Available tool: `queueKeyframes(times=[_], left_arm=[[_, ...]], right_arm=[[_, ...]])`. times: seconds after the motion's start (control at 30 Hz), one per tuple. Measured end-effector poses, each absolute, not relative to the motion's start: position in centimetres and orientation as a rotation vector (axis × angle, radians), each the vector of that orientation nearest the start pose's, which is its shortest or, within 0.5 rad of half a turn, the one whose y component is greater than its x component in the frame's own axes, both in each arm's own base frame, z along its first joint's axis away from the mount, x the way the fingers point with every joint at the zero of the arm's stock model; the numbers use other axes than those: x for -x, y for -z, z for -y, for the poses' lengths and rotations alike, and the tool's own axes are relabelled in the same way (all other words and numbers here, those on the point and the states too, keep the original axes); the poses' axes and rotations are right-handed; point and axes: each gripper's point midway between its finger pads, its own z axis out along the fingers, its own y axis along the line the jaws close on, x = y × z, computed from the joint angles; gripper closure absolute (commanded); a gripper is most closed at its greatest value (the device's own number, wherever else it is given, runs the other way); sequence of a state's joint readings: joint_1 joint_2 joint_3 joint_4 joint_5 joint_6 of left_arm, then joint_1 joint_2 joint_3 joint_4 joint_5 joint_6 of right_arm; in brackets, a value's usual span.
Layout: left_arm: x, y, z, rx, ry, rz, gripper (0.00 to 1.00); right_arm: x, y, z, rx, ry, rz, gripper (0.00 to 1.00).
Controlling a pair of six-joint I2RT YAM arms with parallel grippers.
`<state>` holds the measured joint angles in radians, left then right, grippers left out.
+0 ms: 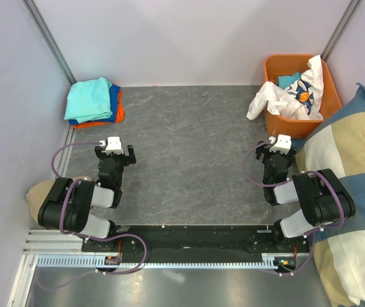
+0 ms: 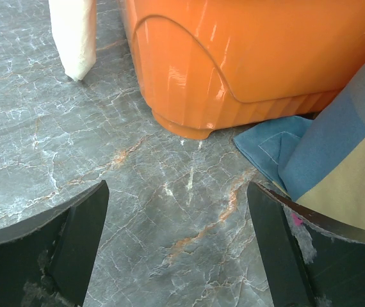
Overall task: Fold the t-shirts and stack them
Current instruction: Grab the tshirt from the pile
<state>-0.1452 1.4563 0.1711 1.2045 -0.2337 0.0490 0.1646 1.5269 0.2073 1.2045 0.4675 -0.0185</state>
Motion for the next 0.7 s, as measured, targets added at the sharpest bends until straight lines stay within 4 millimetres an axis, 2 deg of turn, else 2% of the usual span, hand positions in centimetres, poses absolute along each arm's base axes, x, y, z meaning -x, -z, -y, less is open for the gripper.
queueKeyframes(times=[0.7], left_arm=[[-35.79,-9.68,0.48,0.044,-0.131,-1.654,0.00]], right_arm=[[-35.94,-8.91,2.18,-0.209,0.285,-1.664,0.02]])
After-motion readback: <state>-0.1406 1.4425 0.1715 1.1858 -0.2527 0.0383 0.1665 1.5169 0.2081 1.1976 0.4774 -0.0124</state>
